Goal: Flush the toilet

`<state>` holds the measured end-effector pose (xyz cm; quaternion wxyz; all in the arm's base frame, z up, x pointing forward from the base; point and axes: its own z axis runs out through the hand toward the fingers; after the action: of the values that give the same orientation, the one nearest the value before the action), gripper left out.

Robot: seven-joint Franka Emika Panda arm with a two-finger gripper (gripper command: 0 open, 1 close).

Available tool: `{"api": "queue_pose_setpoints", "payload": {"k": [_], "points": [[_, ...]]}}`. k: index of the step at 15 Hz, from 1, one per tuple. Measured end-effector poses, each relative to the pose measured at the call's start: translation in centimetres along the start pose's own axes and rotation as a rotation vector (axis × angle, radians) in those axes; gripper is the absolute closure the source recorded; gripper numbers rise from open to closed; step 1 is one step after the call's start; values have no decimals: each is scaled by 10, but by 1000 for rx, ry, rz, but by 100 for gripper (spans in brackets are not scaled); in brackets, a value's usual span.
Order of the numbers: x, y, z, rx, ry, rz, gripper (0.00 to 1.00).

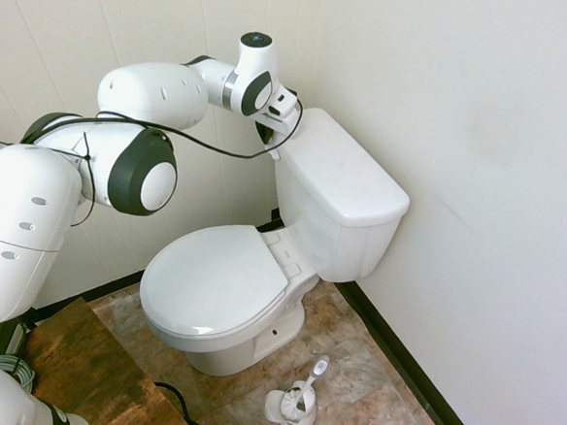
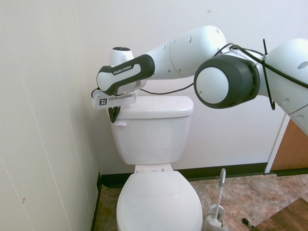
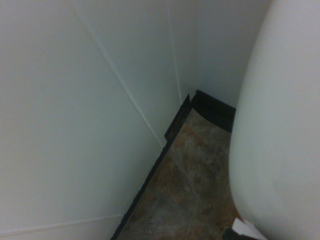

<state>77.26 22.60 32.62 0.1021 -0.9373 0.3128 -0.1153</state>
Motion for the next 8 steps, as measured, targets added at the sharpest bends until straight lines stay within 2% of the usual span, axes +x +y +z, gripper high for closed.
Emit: {"api": "queue_pose_setpoints", "payload": {"k": [4, 8], "points": [[-3, 8, -42, -3, 5, 6, 100], [-9, 36, -68, -25, -27, 36, 100]]}}
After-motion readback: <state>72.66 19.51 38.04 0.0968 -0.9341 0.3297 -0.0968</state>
